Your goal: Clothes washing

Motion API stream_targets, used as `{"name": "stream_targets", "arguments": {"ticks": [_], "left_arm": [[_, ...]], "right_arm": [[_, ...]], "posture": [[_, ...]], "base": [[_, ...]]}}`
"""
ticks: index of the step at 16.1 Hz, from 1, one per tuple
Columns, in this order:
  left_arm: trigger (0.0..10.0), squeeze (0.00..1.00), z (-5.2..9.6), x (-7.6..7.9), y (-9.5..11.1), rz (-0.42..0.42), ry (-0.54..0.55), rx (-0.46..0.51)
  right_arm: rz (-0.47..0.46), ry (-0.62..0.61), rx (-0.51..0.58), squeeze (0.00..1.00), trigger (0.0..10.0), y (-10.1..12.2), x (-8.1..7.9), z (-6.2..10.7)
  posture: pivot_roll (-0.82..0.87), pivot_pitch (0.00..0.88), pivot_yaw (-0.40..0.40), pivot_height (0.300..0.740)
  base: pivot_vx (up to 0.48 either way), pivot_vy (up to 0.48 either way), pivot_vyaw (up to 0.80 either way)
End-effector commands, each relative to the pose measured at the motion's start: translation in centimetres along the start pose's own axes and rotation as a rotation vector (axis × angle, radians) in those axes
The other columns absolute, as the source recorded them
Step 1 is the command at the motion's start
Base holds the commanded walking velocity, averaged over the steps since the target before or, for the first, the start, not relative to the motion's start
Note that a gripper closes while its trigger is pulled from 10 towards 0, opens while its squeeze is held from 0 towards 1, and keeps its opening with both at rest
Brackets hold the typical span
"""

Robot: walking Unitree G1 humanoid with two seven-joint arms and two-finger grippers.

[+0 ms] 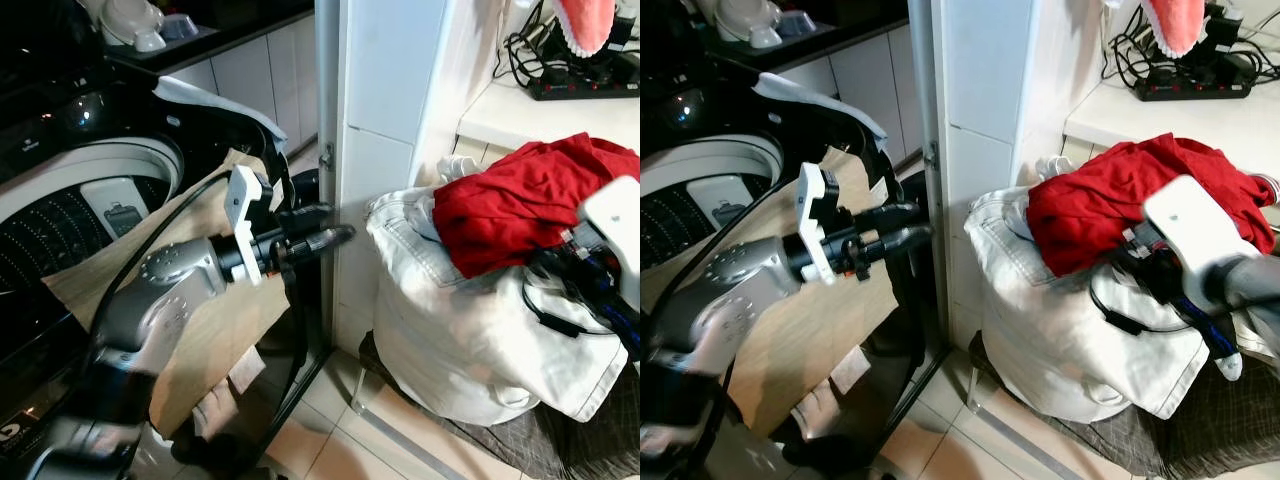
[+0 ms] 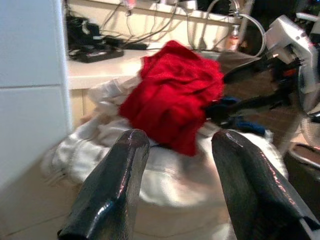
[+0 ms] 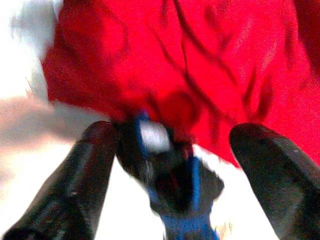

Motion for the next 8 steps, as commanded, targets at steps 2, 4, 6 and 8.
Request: {"name": "stream_targets", "arguments": {"ticks": [2, 4, 6, 8], "left_arm": [[10.0, 0.00, -0.2, 0.6, 0.1, 0.019, 0.003, -0.042], [10.0, 0.00, -0.7, 1.0, 0.3, 0.030, 0.002, -0.045], [10.0, 0.00, -1.0, 1.2, 0.3, 0.035, 0.000, -0.047], [10.0, 0.00, -1.4, 1.8, 0.5, 0.039, -0.022, -0.040]], "right_arm": [[-0.013, 0.008, -0.015, 1.00, 10.0, 0.0, 0.3, 0.8], [-0.065, 0.005, -0.027, 1.00, 10.0, -1.4, 0.2, -0.1], [-0.086, -0.030, -0.005, 0.02, 10.0, -2.4, 0.5, -1.6], [-0.090, -0.036, -0.014, 0.00, 10.0, -3.6, 0.6, -3.1]], "posture": [[-0.11, 0.000, 0.075, 0.740], [-0.12, 0.000, 0.084, 0.740], [-0.12, 0.000, 0.091, 0.740], [-0.12, 0.000, 0.087, 0.740]], "base": [[0.000, 0.000, 0.00], [0.000, 0.000, 0.00], [0.000, 0.000, 0.00], [0.000, 0.000, 0.00]]}}
Point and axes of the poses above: a point about 5 cm out from each wrist's last joint towards the gripper, its own z axis pointing back from the gripper into the wrist, its own y axis along the axis of the wrist's last joint, x = y × z, the point moved 1 cm from there along -z, pointing out of the wrist towards the gripper, and after that the axes turned 10 degrees about -z, right-handed, at the moved point
